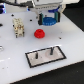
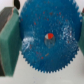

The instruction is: Insert the blue gear onto the right peg, followed by the red gear

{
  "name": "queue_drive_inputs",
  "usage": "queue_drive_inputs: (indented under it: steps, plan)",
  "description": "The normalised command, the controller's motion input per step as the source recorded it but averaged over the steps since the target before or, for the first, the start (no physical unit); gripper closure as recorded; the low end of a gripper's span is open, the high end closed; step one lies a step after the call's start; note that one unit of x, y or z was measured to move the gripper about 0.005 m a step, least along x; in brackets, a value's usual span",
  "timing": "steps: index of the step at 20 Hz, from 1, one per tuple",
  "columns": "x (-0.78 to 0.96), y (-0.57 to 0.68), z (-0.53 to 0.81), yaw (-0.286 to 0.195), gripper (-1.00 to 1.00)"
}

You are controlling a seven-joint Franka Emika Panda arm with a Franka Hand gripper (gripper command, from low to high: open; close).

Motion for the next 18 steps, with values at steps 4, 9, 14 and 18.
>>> queue_drive_inputs:
  steps: [4, 9, 14, 18]
  plan:
    - [0.89, -0.12, 0.32, 0.0, 1.0]
    - [0.9, -0.13, 0.29, 0.0, 1.0]
    - [0.83, -0.13, 0.11, 0.0, 1.0]
    - [0.69, -0.14, 0.0, 0.0, 1.0]
